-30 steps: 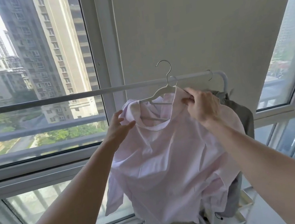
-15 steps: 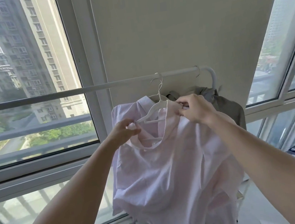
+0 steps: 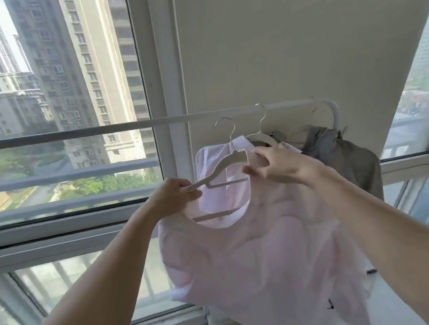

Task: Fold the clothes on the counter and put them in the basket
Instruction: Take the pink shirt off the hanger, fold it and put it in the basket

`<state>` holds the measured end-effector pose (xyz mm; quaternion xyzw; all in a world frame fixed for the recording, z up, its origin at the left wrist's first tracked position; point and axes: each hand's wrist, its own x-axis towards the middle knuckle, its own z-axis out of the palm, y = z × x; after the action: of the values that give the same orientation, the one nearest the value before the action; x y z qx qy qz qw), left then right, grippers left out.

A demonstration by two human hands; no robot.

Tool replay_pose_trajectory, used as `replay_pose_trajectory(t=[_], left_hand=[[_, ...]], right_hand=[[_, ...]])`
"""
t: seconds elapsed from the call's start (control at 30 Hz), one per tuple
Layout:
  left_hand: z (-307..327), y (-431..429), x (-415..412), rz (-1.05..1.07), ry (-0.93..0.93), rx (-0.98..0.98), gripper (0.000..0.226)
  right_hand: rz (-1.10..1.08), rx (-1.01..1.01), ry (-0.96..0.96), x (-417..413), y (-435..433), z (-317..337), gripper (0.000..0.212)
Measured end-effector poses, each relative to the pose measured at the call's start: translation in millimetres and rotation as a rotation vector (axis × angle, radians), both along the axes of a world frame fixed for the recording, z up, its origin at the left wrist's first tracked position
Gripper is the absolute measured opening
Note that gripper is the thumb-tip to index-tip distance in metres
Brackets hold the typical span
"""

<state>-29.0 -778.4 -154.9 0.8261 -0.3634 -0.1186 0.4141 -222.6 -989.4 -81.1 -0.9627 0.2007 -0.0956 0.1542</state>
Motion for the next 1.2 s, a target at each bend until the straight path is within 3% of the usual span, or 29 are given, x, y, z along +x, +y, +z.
replay_pose_trajectory(t=[0.07,0.2,0.33,0.47,0.53,0.67,0.77,0.87,0.93,1.03,1.1,1.2], left_hand=[[-2,51,5,0.028,0.054,-0.008,0.016],[-27,175,13,0.103,0.128,0.048,0.012],[-51,316,15,0.198,0.15,0.146,0.009],[-63,443,3,0.288,0.129,0.234,0.014],[-66,508,-11,0.361,0.134,0.261,0.005],[-71,626,-39,0.48,0.26,0.129,0.016],[-73,710,-59,0.655,0.267,0.052,0.015],[-83,791,-59,0.944,0.101,0.184,0.012],[-90,844,-55,1.187,-0.062,0.322,0.005],[-92,915,-46,1.558,-0.2,0.266,0.02],[-87,959,-33,1.603,-0.194,0.19,0.03],[-61,1005,-17,1.457,0.07,-0.066,0.033]], right_hand=[[0.045,-0.048,0.08,25,41,-8,0.071],[0.21,-0.083,0.15,76,140,-35,0.052],[0.395,-0.086,0.159,132,263,-65,0.033],[0.644,0.014,0.1,176,389,-91,0.042],[0.764,0.036,0.101,197,457,-104,0.032],[0.976,0.046,0.156,219,581,-112,0.022],[1.162,0.08,0.256,233,670,-117,0.039],[1.269,0.298,0.327,245,751,-122,0.063],[1.292,0.51,0.337,251,812,-125,0.046],[1.224,0.775,0.277,265,913,-133,0.03],[1.152,0.911,0.233,277,981,-138,0.032],[1.067,1.13,0.268,288,1078,-136,0.037]])
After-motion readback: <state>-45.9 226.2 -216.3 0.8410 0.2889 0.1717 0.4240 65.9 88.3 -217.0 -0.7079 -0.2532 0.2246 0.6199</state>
